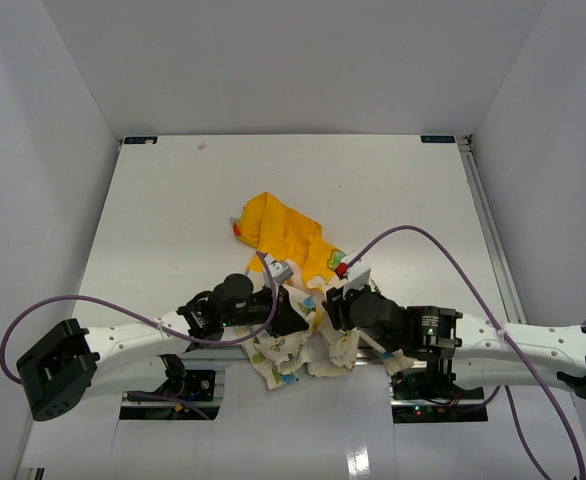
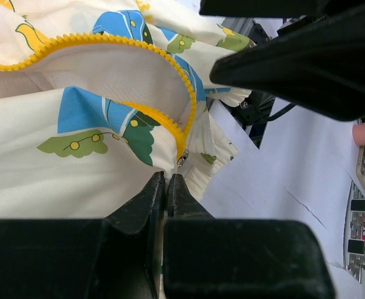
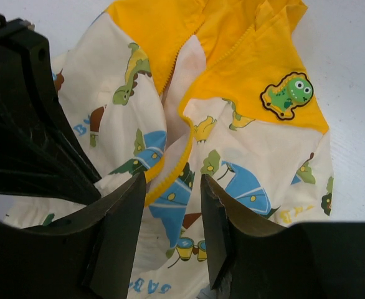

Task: Zip up the jacket

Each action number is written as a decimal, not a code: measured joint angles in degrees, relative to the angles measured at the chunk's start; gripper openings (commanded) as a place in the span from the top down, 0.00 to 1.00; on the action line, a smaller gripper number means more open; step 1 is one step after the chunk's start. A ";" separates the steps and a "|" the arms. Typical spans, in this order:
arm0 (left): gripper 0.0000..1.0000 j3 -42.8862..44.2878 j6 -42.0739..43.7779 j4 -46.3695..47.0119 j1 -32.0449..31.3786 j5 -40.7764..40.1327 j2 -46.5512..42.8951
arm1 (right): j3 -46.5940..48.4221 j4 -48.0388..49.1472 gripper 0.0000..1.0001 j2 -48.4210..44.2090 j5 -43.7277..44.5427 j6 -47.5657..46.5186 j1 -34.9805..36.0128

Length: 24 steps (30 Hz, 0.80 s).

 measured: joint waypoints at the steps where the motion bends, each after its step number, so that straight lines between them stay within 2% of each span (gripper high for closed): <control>1: 1.00 -0.03 0.27 0.00 0.00 0.14 0.01 | -0.33 -0.17 0.53 -0.18 0.97 0.40 1.48; 6: 1.00 -0.53 0.80 0.76 0.00 0.88 -0.20 | -2.00 -0.06 0.52 -1.31 4.02 1.26 7.83; 15: 1.00 -1.63 0.87 1.09 0.00 1.76 -0.93 | -5.12 2.32 0.52 -0.78 8.63 3.99 15.12; 20: 1.00 -1.63 0.98 1.05 0.00 1.88 -0.97 | -5.12 5.09 0.54 2.24 9.53 1.27 19.44; 24: 1.00 -1.63 1.01 1.01 0.00 1.90 -1.00 | -5.12 5.56 0.50 4.60 10.04 0.41 20.65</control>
